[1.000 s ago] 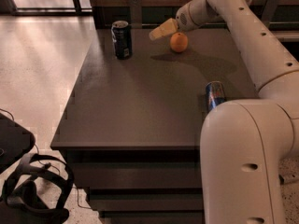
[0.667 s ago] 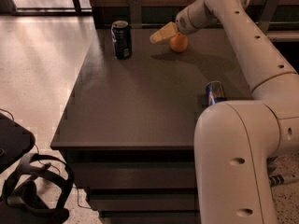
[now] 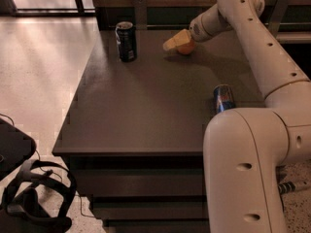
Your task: Pick orange
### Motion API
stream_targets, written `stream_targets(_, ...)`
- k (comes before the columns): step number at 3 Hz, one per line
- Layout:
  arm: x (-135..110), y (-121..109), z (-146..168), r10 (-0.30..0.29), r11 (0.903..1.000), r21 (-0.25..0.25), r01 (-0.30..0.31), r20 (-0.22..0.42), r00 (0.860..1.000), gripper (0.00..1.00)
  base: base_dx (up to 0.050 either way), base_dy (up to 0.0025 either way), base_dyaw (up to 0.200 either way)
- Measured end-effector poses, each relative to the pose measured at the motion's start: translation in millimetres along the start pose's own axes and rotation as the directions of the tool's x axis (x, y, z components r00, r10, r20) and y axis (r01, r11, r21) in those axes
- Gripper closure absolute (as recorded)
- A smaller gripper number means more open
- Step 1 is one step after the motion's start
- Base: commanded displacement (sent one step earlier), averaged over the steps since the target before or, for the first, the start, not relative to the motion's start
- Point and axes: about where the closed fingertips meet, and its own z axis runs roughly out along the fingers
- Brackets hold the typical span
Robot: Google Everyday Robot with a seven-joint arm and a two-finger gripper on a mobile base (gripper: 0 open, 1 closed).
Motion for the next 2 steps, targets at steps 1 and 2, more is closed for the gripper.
stream_targets(1, 1.3, -1.2, 0.0, 0.003, 1.0, 0.001, -0.003, -0.002, 1.0, 0.0, 0.0, 0.0, 0.0)
stream_targets(2, 2.8, 0.4, 4.4, 0.003, 1.0, -0.003, -0.003, -0.006, 1.0, 0.18, 0.0, 0.0, 0.0)
